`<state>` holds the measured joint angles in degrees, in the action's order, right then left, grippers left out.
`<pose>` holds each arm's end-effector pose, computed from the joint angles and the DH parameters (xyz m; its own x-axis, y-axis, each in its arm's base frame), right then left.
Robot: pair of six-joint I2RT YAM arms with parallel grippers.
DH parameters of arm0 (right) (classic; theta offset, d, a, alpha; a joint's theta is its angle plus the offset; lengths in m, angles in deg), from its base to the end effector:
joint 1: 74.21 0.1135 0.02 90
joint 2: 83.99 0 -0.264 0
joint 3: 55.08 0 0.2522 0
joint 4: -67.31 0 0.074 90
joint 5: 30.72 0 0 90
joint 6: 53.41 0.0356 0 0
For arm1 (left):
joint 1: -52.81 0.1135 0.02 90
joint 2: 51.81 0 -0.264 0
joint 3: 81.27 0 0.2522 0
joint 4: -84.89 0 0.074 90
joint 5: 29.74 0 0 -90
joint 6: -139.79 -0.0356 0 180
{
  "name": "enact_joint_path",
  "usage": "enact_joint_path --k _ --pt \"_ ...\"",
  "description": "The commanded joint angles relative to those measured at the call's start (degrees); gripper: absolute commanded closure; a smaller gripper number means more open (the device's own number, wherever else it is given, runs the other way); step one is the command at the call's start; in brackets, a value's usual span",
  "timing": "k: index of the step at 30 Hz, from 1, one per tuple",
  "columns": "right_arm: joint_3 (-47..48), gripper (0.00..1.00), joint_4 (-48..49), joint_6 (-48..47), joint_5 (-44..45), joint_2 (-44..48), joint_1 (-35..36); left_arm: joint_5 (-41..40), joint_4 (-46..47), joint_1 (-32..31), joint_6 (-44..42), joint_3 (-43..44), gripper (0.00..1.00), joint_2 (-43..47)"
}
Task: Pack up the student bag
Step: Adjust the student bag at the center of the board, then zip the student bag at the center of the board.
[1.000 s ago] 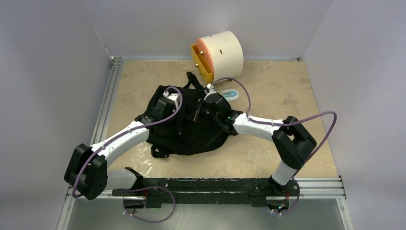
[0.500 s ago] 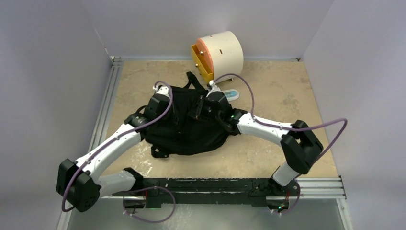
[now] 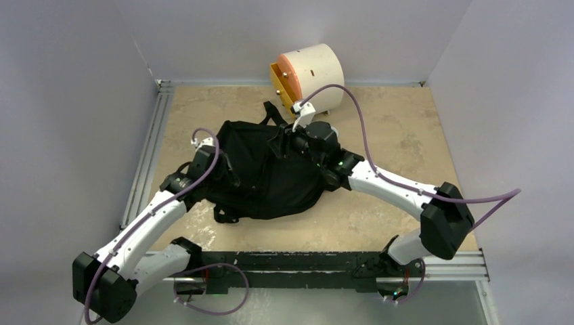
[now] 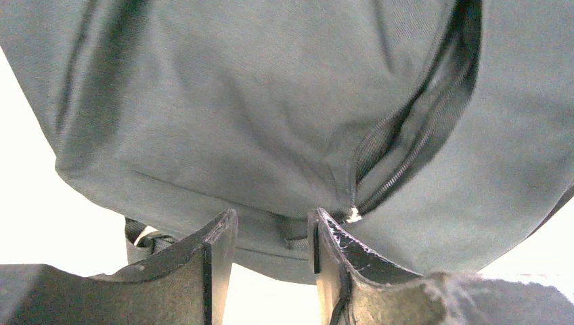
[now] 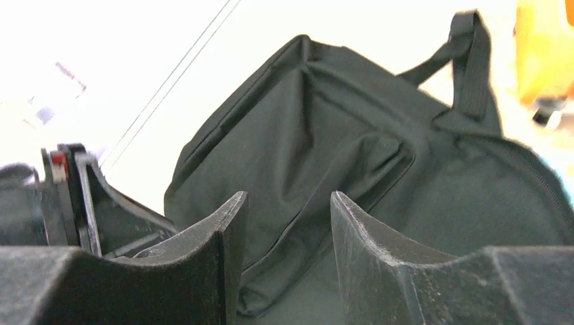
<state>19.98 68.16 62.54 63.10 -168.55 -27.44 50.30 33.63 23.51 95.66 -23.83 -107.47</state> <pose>0.2428 0.2548 0.3182 -0.3910 0.2215 -0.8933 -0.5681 0.7056 0.4236 0.1722 -0.0896 0.2564 -0.7372 -0.3969 -0.5468 -0.2084 0.9034 -0.3748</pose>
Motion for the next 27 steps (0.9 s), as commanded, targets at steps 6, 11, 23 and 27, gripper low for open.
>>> enact_joint_path --k 6,11,23,27 --pt "-7.62 0.51 16.21 -42.27 -11.95 6.26 9.42 12.36 1.60 17.74 -3.68 1.30 0.57 1.56" --pt "-5.27 0.54 6.45 -62.34 -18.65 4.00 14.76 11.78 0.30 19.23 -6.25 2.98 0.57 1.66" --pt "2.62 0.57 -9.86 -84.19 -17.46 -4.59 20.55 13.54 0.33 20.76 -5.92 0.22 0.55 1.88" --pt "5.12 0.57 -12.58 -86.10 -15.54 -7.72 21.67 13.56 0.41 21.03 -6.75 1.15 0.55 1.39"
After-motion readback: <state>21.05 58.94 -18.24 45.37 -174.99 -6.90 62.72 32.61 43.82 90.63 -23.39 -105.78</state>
